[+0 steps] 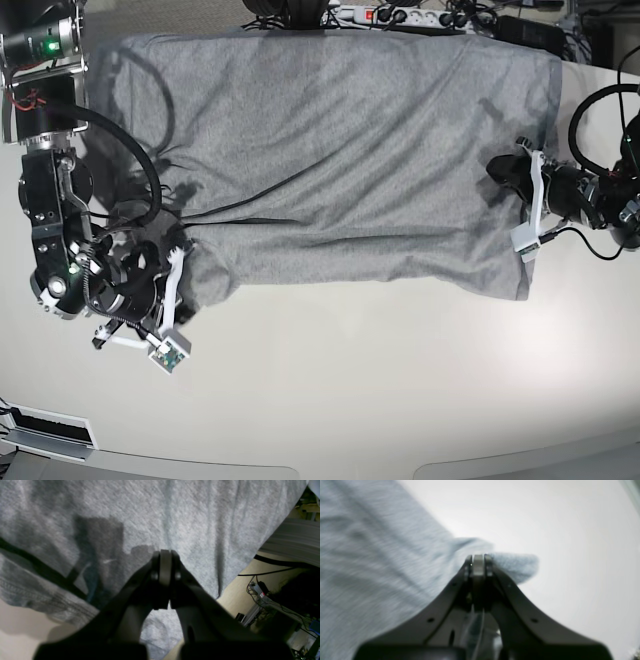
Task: Layout the t-shirt on the table in an organized manner, then fold the t-shirt properly
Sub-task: 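Pull the shirt edge outward with the right gripper, then release, then grasp the shirt body with both grippers near its middle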
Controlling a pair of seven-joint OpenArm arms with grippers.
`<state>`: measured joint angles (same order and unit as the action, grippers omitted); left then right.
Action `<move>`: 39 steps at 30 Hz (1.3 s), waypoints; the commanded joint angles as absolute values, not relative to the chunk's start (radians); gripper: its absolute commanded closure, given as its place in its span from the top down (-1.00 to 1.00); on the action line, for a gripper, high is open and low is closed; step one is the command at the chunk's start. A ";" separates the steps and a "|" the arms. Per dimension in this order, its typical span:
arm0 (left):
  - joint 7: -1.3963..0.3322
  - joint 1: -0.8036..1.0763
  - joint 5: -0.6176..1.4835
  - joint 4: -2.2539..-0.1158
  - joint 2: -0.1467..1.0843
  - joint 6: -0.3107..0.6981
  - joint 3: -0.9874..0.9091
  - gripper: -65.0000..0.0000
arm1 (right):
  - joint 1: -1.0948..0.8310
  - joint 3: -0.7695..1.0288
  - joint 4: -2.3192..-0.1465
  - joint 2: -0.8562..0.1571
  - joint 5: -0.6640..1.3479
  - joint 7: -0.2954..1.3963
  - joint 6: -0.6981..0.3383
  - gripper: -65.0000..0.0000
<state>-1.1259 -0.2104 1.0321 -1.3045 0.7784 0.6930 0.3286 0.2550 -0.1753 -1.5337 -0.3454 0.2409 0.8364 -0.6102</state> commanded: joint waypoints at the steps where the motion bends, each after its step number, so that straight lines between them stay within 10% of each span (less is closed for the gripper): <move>1: -1.122 -0.228 1.045 -1.314 0.798 0.698 0.319 -1.00 | 0.295 -0.182 -1.546 -0.355 0.240 0.803 -0.595 -1.00; 11: -1.122 -0.228 1.045 -1.314 0.798 0.698 0.319 -1.00 | 0.455 -0.222 -1.435 -0.355 0.102 0.725 -0.388 -1.00; 16: -1.122 -0.232 1.045 -1.315 0.799 0.698 0.319 -1.00 | 0.527 -0.222 -1.404 -0.355 0.103 0.710 -0.308 0.15; 19: -1.122 -0.244 1.045 -1.315 0.798 0.698 0.319 -1.00 | 0.556 -0.222 -1.405 -0.355 0.103 0.734 -0.245 0.34; 24: -1.121 -0.270 0.996 -1.314 0.801 0.698 0.319 -0.98 | 0.577 -0.221 -1.405 -0.355 0.109 0.881 -0.263 0.34; 33: -0.963 -0.322 0.813 -1.314 0.801 0.597 0.294 0.06 | 0.469 -0.222 -1.405 -0.366 0.319 0.966 -0.414 0.31; 36: -0.913 -0.321 0.751 -1.314 0.800 0.590 0.293 -0.07 | 0.403 -0.222 -1.405 -0.366 0.320 0.962 -0.475 -0.14; 39: -0.870 -0.318 0.712 -1.313 0.795 0.591 0.293 -0.84 | 0.341 -0.222 -1.405 -0.366 0.380 0.963 -0.576 -1.00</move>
